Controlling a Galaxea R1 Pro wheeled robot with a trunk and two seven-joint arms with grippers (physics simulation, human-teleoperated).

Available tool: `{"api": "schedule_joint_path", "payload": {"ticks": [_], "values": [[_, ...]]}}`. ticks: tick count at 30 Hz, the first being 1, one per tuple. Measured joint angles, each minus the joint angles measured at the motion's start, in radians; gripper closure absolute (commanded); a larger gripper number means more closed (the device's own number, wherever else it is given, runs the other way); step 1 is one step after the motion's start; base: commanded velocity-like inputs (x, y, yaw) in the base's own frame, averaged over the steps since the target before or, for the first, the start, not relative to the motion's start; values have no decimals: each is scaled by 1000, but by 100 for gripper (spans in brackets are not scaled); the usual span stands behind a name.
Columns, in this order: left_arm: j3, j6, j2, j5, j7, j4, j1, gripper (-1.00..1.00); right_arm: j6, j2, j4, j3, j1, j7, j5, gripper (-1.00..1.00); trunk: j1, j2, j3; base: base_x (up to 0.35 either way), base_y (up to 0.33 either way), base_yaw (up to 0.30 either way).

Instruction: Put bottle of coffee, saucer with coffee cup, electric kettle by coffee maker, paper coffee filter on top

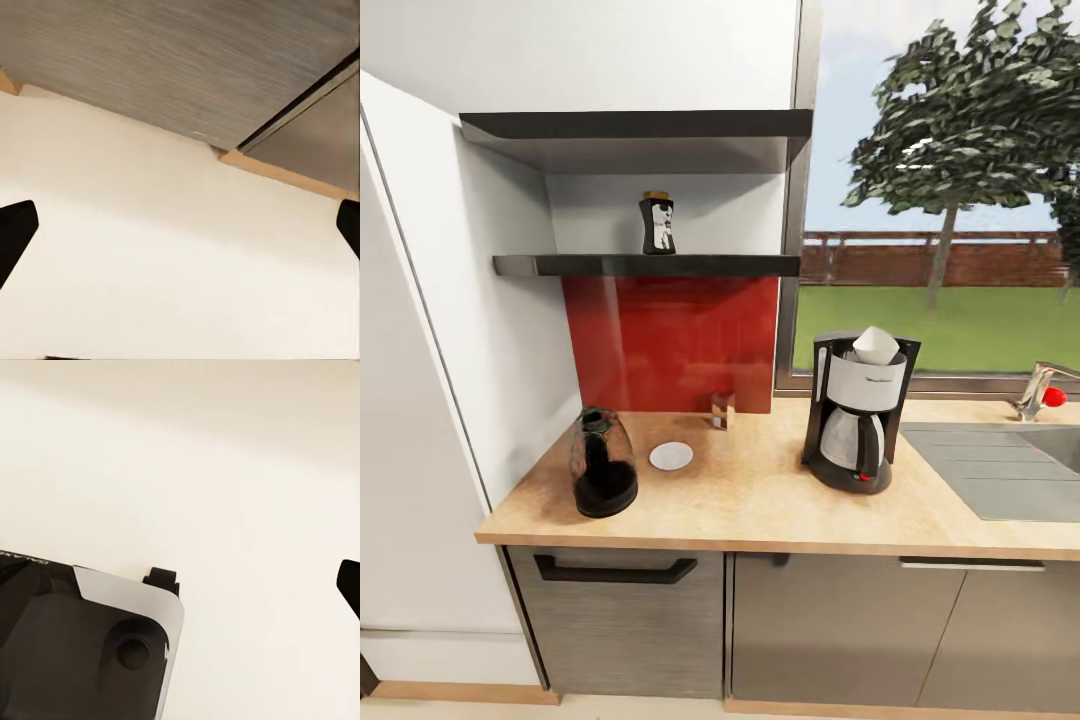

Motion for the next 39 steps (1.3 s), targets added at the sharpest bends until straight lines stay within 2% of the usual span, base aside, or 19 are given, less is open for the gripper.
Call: {"api": "schedule_joint_path", "payload": {"ticks": [4, 6, 7, 8, 10, 11, 13, 18, 19, 20, 21, 23, 25, 27, 29, 32, 34, 38, 39], "values": [[-88, 129, -3, 1, -126, -198, 0, -100, 0, 0, 0, -1, -1, 0, 0, -100, 0, 0, 0, 0, 0, 0], [-134, 207, -9, 3, -263, -343, 0, -100, -1, -1, 0, -1, 0, 0, 0, -100, 0, 0, 0, 0, 0, 0], [-140, 227, -13, 1, -289, -377, 1, -100, -1, -1, 0, -1, -1, 0, 0, -100, 0, 0, 0, 0, 0, 0], [-149, 292, -34, 4, -359, -457, 0, -100, -1, -1, 0, -1, 0, 0, 0, -100, 0, 0, 0, 0, 0, 0], [-154, 360, -62, 3, -426, -545, 1, -100, -1, -1, 0, -1, 0, 0, 0, -100, 0, 0, 0, 0, 0, 0], [-158, 489, -103, 9, -507, -649, -12, -100, -1, -1, 0, -1, -1, 0, 0, -100, 0, 0, 0, 0, 0, 0], [-160, 539, -127, 9, -524, -686, -52, -100, -1, -1, 1, -1, -1, 0, 0, -100, 0, 0, 0, 0, 0, 0], [-191, 630, -130, 12, -536, -707, -174, -100, -1, -1, 0, -1, -1, -1, 0, -100, 0, 0, 0, 0, 0, 0], [-218, 736, -130, 11, -537, -712, -271, -100, -1, -1, 0, -1, -1, -1, 0, -100, 0, 0, 0, 0, 0, 0], [-224, 770, -130, 19, -535, -713, -409, -100, -1, -1, 0, -1, -1, -1, 0, -100, 0, 0, 0, 0, 0, 0], [-226, 784, -130, 18, -535, -714, -431, -100, -1, -1, -1, -1, -1, -1, 0, -100, 0, 0, 0, 0, 0, 0], [-230, 840, -130, 22, -533, -714, -573, -100, -1, -1, -1, -1, -1, -2, 0, -100, 0, 0, 0, 0, 0, 0], [-231, 869, -130, 21, -532, -714, -650, -100, -1, -1, -1, -1, -1, -2, 0, -100, 0, 0, 0, 0, 0, 0], [-232, 895, -130, 23, -531, -713, -759, -100, 0, -1, -1, -1, -1, -1, 0, -100, 0, 0, 0, 0, 0, 0], [-232, 913, -130, 48, -524, -706, -942, -100, 1, -1, 0, 0, 0, 1, 1, -100, 0, 0, 1, 0, 0, 0], [-230, 917, -130, 56, -503, -699, -1062, -100, 2, -1, 0, 0, 0, 2, 1, -100, 0, 0, 0, 0, 0, 0], [-226, 919, -130, 60, -408, -673, -1208, -100, 2, -3, 1, 0, 0, 3, 1, -100, 0, 0, 1, 0, 0, 0], [-225, 921, -130, 63, -313, -621, -1331, -100, 2, -3, 1, 0, 0, 2, 1, -100, 0, 0, 0, 0, 0, 0], [-225, 922, -130, 64, -276, -586, -1389, -100, 2, -3, 1, 0, 0, 2, 1, -100, 0, 0, 1, 0, 0, 0]]}}
